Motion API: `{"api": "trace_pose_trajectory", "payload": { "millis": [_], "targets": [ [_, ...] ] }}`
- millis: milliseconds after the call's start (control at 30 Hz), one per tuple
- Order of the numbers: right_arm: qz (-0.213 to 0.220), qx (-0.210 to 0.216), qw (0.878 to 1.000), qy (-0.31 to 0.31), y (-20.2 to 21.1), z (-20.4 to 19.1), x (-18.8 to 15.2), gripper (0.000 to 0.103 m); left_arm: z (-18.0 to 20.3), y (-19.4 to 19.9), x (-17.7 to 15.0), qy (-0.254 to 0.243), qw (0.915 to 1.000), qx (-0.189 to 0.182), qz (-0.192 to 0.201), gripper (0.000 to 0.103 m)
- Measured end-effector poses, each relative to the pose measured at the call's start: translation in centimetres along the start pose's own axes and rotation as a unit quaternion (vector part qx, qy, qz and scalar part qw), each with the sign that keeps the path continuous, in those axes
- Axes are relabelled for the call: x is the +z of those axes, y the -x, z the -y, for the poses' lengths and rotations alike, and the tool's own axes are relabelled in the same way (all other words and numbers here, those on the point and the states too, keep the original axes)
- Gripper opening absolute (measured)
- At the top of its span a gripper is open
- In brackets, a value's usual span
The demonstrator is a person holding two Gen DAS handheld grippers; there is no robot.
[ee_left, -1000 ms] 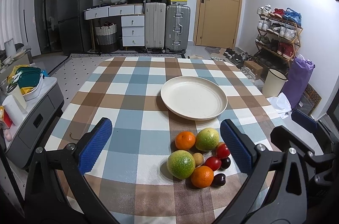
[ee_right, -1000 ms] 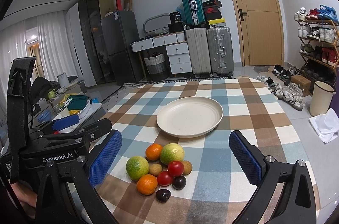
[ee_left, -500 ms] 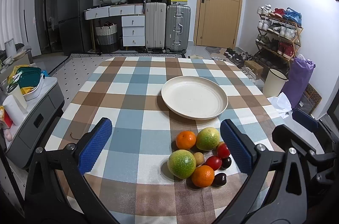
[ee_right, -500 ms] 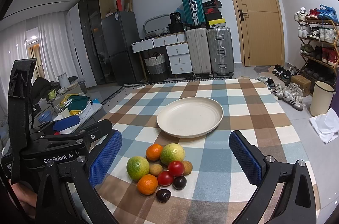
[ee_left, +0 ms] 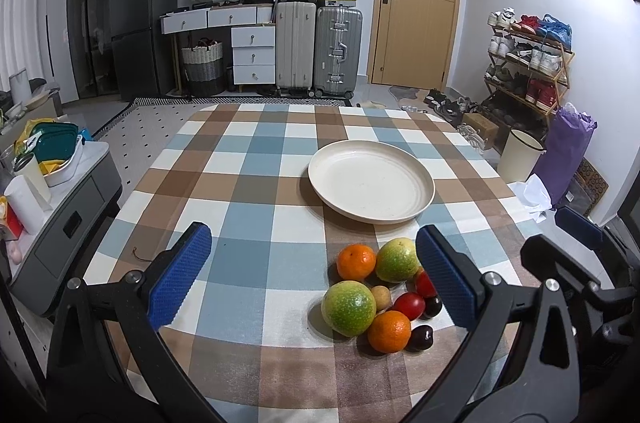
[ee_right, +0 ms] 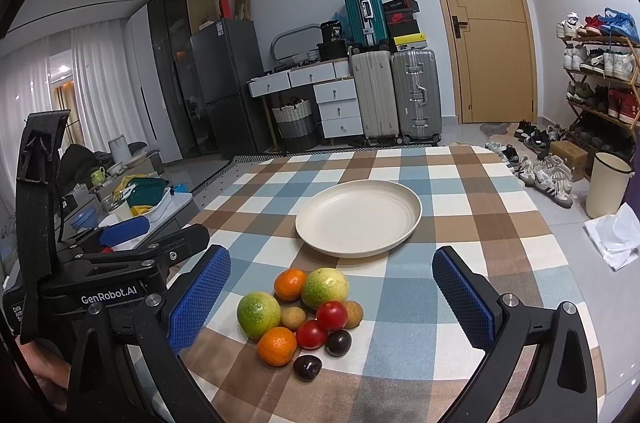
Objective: Organize fruits
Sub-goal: 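Reach the left tool to the large green citrus and close on it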
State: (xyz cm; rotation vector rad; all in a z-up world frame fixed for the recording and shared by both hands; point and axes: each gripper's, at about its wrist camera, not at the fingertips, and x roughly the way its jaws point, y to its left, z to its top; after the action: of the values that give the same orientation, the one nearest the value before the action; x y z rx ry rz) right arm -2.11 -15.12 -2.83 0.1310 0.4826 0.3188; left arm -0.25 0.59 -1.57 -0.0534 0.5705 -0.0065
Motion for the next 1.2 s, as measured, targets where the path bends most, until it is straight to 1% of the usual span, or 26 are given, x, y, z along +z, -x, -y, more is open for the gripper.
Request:
{"api": "trace_pose_trajectory", "payload": {
  "millis": [233, 500, 933, 1100, 1200],
  "targets": [
    [-0.002, -0.003, 1.0, -0.003, -0.2, -0.2, -0.3, 0.103, -1.1, -0.8, -0.5, 0.012, 0.9998, -0.014, -0.009, 0.102],
    [-0.009, -0.002, 1.0, -0.012, -0.5, 1.5, -0.6, 0.103, -1.9, -2.8, -1.0, 0.016, 0.9987, -0.035, -0.032, 0.102],
    [-0.026, 0.0, 0.999, -0.024, -2.3, 3.1, -0.9, 0.103, -1.9, -7.4, -3.7, 0.012, 0.9916, -0.091, -0.091, 0.102],
    [-0.035, 0.001, 0.999, -0.027, -3.2, 3.4, -1.1, 0.103, -1.7, -8.7, -4.1, 0.016, 0.9888, -0.106, -0.104, 0.102],
    [-0.04, 0.001, 0.999, -0.029, -3.6, 3.6, -1.2, 0.103, -1.8, -9.6, -4.4, 0.023, 0.9854, -0.126, -0.112, 0.102]
  ]
}}
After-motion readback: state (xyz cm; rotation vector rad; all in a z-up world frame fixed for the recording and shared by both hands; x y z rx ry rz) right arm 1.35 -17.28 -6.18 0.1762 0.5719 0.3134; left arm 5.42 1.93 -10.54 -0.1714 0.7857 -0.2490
